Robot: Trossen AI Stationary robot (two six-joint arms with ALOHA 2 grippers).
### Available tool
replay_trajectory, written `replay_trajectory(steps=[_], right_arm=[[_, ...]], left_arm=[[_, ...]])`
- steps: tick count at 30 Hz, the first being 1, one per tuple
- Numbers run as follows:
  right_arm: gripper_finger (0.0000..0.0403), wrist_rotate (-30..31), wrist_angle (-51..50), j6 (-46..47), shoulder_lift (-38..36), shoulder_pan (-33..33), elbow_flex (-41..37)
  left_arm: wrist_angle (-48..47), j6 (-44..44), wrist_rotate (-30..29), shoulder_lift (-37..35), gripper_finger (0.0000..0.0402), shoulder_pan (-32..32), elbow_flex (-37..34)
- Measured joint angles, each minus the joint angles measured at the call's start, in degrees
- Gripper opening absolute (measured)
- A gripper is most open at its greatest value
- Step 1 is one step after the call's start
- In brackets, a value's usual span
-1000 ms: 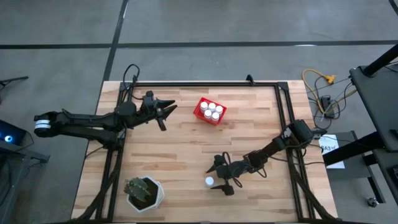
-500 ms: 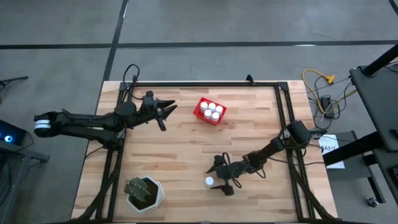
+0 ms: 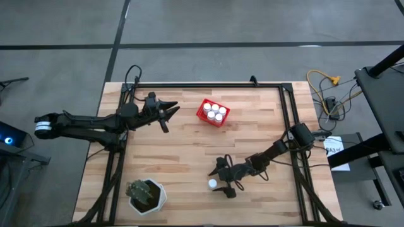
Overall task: Pick and place pill bottles into a basket
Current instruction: Put the white pill bottle into the red bin
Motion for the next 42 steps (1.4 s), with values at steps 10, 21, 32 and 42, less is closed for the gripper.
replay_trajectory(steps=[10,21,32,42], right_arm=[[0.0224,-1.13,-0.04,0.0,0.04,-0.04,0.07],[0.0155,-1.88,0.26,-0.58,0.04,0.07,0.09],[0.0154,-3.2,-0.5,-2.96,-4.53,-0.68,0.02],[0.0155,-3.17,-19.4,-9.1,-17.03,-5.97,3.17]], left_arm=[[0.0,0.01,0.0,0.0,0.0099,-0.01,0.0],[0.0,0.02,0.02,0.0,0.0099,-0.01,0.0],[0.06,0.0,0.22,0.0,0.0099,-0.01,0.43],[-0.08,-0.46,8.84,3.7,0.0099,-0.03,4.9]])
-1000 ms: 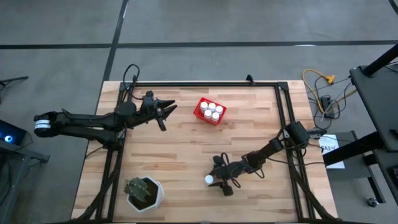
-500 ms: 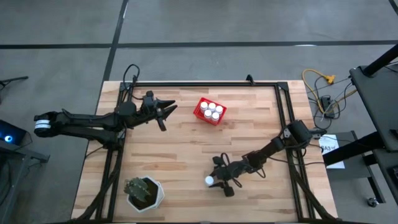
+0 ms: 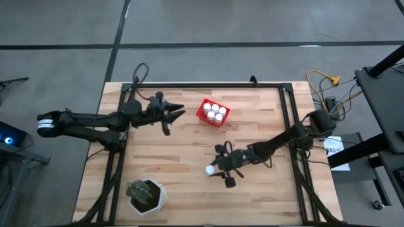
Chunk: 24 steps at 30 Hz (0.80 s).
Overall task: Pick and place pill bottles into a basket
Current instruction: Put the white pill bottle into the red bin
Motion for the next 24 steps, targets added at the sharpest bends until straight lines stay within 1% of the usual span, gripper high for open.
replay_trajectory(steps=[6,9,13,16,18,20,24], right_arm=[[0.0156,0.04,-4.91,0.86,-6.39,-4.0,0.43],[0.0155,0.04,-6.32,2.39,-10.25,-6.2,0.43],[0.0155,0.2,-9.47,2.83,-15.17,-9.01,0.43],[0.0155,0.17,-12.9,2.57,-18.34,-11.19,0.74],[0.0155,0.17,-15.43,1.33,-19.72,-12.5,1.37],[0.0155,0.17,-17.68,0.11,-20.78,-13.85,2.27],[0.0155,0.02,-20.51,-1.03,-21.75,-16.0,5.16]], left_arm=[[0.03,0.15,5.62,8.16,0.01,0.0,7.3],[-3.46,1.91,8.31,11.47,0.0109,0.0,12.34],[-15.68,5.97,9.12,12.63,0.0138,0.42,20.4],[-24.48,7.3,9.14,11.64,0.0167,1.09,25.66],[-29.54,9.52,9.44,10.74,0.0189,1.18,29.07],[-36.78,11.91,9.69,10.25,0.0214,1.17,32.46],[-50.78,16.86,9.82,11.24,0.0262,1.16,39.98]])
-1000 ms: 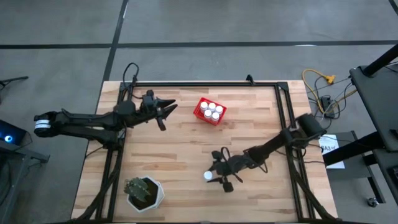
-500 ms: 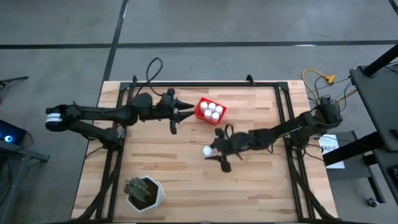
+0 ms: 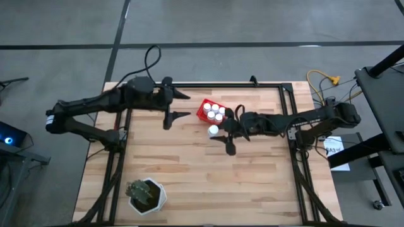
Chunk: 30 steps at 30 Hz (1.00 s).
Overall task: Pick and place pill bottles into a basket
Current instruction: Put the white pill bottle into the red bin
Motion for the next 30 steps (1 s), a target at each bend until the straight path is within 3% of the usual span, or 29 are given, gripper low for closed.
replay_trajectory(steps=[4,10,16,25,30], right_arm=[[0.0155,0.01,-2.5,-0.22,0.05,-1.55,3.8],[0.0157,-0.02,-7.12,-1.75,1.56,-2.83,9.47],[0.0154,0.02,-11.36,-2.14,2.8,-4.87,13.81],[0.0153,-1.18,-11.57,-3.18,3.0,-7.23,16.35],[0.0153,-1.38,-11.59,-3.09,3.0,-7.3,16.54]], left_arm=[[-11.65,7.69,-0.35,2.93,0.0289,-0.07,8.8],[-24.92,21.47,-1.29,9.1,0.0292,-1.11,22.51],[-36.66,29.41,-2.68,14.94,0.0292,-3.07,34.05],[-37.55,45.62,-8.97,21.56,0.0293,-6.83,38.63],[-36.04,46.99,-12.78,23.47,0.0293,-7.63,38.63]])
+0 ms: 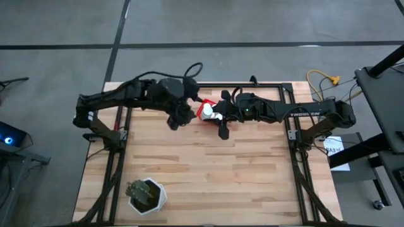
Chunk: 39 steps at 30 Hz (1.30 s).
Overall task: Pick and place pill bottles into a basket
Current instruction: Put the white pill bottle into the red bin
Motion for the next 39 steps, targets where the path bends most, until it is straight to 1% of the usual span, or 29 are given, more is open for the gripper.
replay_trajectory(steps=[4,10,16,17,19,21,23,29,36,39], right_arm=[[0.0153,-0.17,0.05,0.08,0.0,0.0,0.0],[0.0153,-0.17,0.05,-0.09,0.0,0.02,-0.02],[0.0153,-0.17,0.05,-0.33,0.0,0.02,0.0],[0.0153,-0.17,0.01,-0.44,0.0,0.02,0.08],[0.0153,-0.15,0.14,-0.87,0.0,0.02,0.15],[0.0153,-0.15,0.16,-0.94,0.0,-0.08,0.15],[0.0153,-0.15,0.15,-1.01,0.0,-0.09,0.15],[0.0153,-0.15,0.49,-1.4,-0.02,-0.09,0.17],[0.0153,-0.15,0.58,-1.16,-0.2,-0.09,0.17],[0.0152,-0.15,0.6,-1.14,-0.2,-0.09,0.17]], left_arm=[[3.14,2.37,-0.16,0.06,0.0293,-0.28,0.0],[7.28,1.18,0.2,0.06,0.0293,-0.35,0.09],[7.98,-10.17,0.49,-0.01,0.0293,-0.28,2.67],[7.91,-13.95,0.55,-0.03,0.0293,-0.28,3.0],[7.93,-24.5,0.77,-0.09,0.0293,-0.28,3.37],[7.9,-34.78,2.45,-0.18,0.0293,-0.28,3.35],[7.94,-40.86,4.92,-0.22,0.0293,-0.28,2.9],[12.5,-45.85,5.68,-0.11,0.0293,-0.76,-1.15],[16.56,-48.04,5.37,-1.91,0.0293,-0.76,-4.67],[16.66,-49.01,4.66,-2.68,0.0293,-0.72,-5.89]])
